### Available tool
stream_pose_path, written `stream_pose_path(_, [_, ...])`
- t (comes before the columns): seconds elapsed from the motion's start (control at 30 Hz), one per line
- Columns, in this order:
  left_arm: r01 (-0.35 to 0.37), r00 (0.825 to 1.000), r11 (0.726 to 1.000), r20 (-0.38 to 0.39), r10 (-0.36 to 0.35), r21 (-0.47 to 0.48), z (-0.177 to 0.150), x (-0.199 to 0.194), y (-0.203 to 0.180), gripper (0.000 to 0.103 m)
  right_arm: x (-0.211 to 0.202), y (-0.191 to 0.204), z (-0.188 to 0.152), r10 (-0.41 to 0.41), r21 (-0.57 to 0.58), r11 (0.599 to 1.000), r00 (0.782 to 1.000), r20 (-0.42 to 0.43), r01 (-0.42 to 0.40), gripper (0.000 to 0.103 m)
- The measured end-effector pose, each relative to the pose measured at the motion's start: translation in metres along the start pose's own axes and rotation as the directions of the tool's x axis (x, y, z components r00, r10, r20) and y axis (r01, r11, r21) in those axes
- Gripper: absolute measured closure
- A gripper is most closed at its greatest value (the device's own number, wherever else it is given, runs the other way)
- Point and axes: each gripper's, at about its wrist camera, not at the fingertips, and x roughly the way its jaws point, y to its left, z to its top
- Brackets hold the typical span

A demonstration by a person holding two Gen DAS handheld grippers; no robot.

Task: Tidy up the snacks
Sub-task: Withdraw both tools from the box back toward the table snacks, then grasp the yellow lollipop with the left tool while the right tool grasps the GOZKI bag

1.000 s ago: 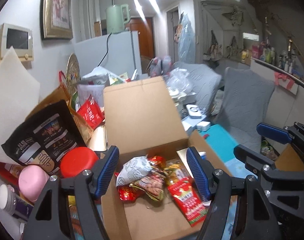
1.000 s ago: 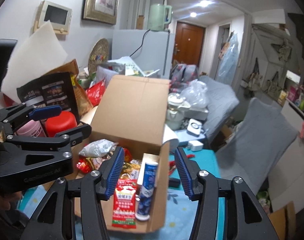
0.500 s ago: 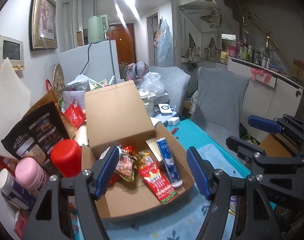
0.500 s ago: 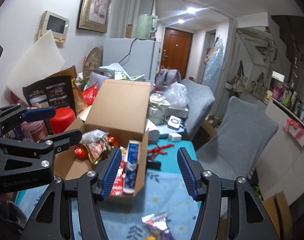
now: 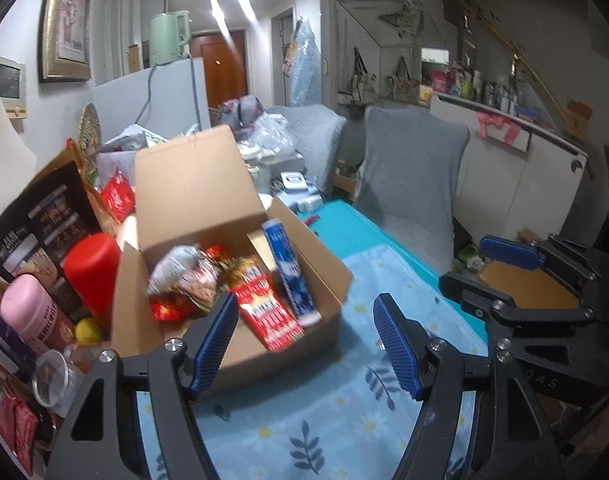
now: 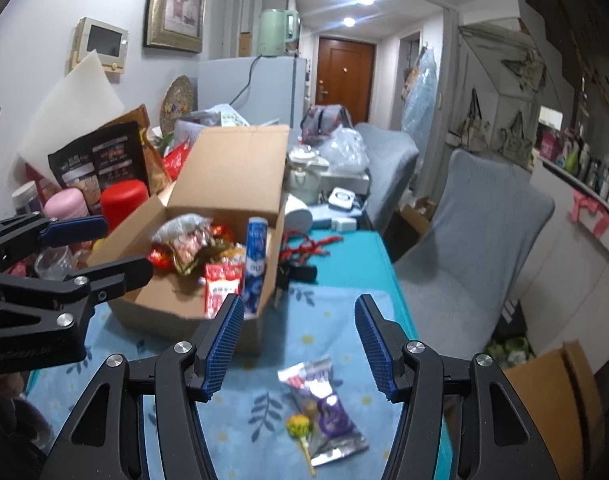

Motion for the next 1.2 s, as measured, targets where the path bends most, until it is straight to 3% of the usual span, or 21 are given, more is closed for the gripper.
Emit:
stream_pose_path(0.3, [0.068,0.995,0.998,-0.078,-0.069,-0.008,-0.032,0.023,-0.03,0.033,0.016,-0.021,-0.043,0.021,0.025,0.999,0.996,-0.083,-0.019,0.045])
stream_pose_path(0.5, [0.061,0.992,0.998,-0.11,-0.059,0.011,-0.047,0.048,-0.051,0.033,0.039,-0.04,-0.072,0.047,0.053,0.998,0.988,-0.145,-0.04,0.045])
stream_pose_path(0.6, [0.063,0.993,0.998,-0.104,-0.063,-0.011,-0.061,0.06,-0.057,0.033,0.056,-0.048,-0.086,0.055,0.057,0.997,0.98,-0.189,-0.045,0.045])
stream_pose_path(0.93, [0.088,0.973,0.995,-0.211,-0.097,-0.05,-0.083,0.099,-0.071,0.033,0.1,-0.066,-0.113,0.149,0.104,0.987,0.944,-0.294,-0.124,0.046])
stream_pose_path(1.13, [0.112,0.963,0.99,-0.237,-0.129,-0.083,-0.088,0.109,-0.077,0.033,0.107,-0.068,-0.116,0.216,0.117,0.975,0.931,-0.294,-0.19,0.066])
stream_pose_path(1.2, [0.129,0.957,0.987,-0.25,-0.149,-0.095,-0.089,0.113,-0.08,0.033,0.105,-0.071,-0.118,0.218,0.125,0.974,0.931,-0.294,-0.188,0.069])
